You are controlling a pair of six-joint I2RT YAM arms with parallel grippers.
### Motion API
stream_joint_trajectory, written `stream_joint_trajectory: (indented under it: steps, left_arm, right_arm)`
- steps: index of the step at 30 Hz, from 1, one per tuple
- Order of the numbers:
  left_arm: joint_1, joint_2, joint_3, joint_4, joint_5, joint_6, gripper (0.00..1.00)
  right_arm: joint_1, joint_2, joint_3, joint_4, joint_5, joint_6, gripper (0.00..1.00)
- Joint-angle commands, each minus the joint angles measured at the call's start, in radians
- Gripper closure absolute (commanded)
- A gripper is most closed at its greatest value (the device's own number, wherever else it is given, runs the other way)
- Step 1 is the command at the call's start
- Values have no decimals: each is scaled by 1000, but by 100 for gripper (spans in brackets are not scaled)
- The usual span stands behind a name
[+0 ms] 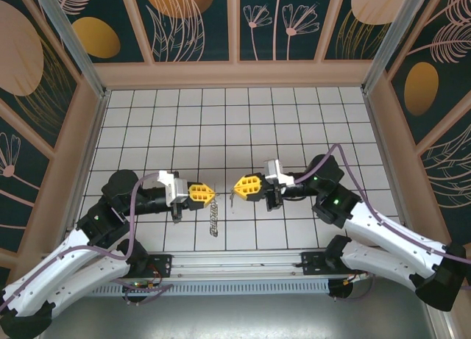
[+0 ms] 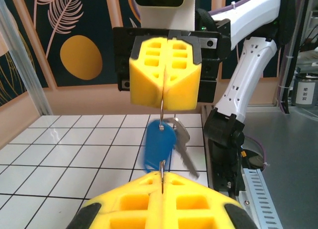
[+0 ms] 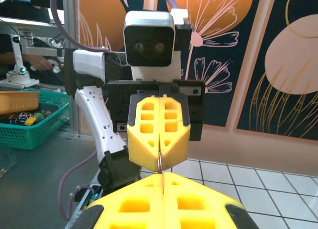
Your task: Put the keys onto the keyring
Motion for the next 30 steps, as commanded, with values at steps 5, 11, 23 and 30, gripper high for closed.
stream_joint_trajectory:
  steps: [5,11,23,30]
  left_arm:
    - [-1,-9,38,10,31,18,100]
    - [-1,5,28,26,40,16,100]
    - [-1,15,20,42,55,16,100]
    - [-1,15,20,41,48,18,100]
  right_arm:
    - [30,34,20,50,-9,-17,100]
    - [43,53,25,50,-7,-18,100]
    - [51,88,43,54,9,-22,100]
    - [55,92,49,53,10,-20,100]
